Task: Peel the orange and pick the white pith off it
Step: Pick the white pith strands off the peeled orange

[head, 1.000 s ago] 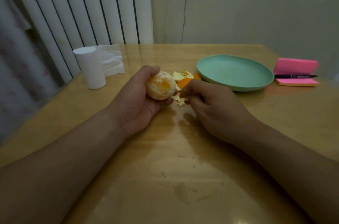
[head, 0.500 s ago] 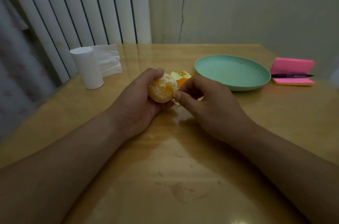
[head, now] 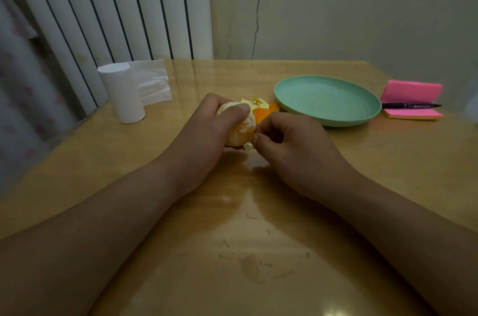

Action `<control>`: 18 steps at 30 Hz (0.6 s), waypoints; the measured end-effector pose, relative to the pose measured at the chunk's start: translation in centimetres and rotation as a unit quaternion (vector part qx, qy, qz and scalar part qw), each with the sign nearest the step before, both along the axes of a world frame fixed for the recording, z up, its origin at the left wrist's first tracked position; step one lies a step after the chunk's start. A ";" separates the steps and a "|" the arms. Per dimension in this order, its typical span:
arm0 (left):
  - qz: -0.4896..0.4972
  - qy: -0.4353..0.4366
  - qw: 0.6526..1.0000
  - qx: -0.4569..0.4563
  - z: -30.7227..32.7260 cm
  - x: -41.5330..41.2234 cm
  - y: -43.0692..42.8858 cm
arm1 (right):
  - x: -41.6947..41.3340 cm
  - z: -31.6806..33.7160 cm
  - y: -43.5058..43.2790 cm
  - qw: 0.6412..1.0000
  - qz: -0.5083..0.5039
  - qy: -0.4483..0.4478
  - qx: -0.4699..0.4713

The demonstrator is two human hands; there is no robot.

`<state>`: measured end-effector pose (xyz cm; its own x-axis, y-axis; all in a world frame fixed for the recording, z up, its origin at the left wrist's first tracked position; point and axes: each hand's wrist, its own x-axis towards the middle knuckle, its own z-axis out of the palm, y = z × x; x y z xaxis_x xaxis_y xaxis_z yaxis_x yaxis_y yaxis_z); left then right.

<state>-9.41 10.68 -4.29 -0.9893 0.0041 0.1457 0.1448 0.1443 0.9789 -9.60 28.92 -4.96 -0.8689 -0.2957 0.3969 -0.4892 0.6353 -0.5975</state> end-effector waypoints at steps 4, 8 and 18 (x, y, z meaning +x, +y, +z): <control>0.002 0.003 1.000 0.007 0.1 0.2 0.3 | 0.3 0.2 -0.2 0.999 -0.010 -0.006 -0.042; 0.007 -0.010 0.999 0.051 0.0 0.1 0.6 | 0.5 0.5 -0.4 0.996 -0.015 -0.009 -0.092; -0.048 -0.106 0.964 0.240 0.7 0.4 0.9 | 0.6 0.7 -0.3 0.982 0.006 -0.062 -0.180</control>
